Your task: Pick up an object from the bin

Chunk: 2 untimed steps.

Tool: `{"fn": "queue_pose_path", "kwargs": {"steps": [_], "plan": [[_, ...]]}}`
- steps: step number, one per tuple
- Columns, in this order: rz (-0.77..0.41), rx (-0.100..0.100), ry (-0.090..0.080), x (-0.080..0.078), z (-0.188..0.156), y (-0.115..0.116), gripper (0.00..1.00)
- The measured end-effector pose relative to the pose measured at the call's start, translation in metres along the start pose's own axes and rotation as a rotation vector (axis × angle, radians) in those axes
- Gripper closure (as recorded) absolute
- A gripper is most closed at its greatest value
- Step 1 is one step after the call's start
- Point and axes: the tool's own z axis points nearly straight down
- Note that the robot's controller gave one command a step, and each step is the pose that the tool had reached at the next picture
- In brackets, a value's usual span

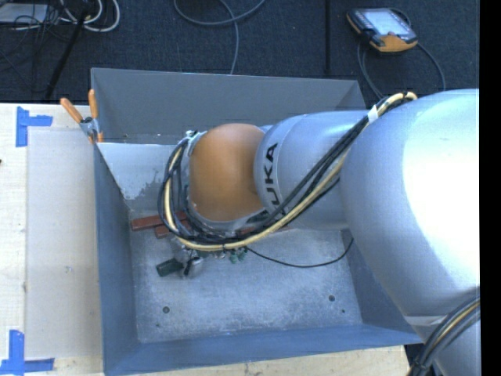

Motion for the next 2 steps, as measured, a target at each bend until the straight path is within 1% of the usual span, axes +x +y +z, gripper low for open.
{"fn": "queue_pose_path", "kwargs": {"steps": [1,2], "plan": [[0.001,0.000,0.000,0.000,0.000,0.000,1.00],[0.013,0.001,0.002,-0.002,-0.142,-0.009,1.00]]}}
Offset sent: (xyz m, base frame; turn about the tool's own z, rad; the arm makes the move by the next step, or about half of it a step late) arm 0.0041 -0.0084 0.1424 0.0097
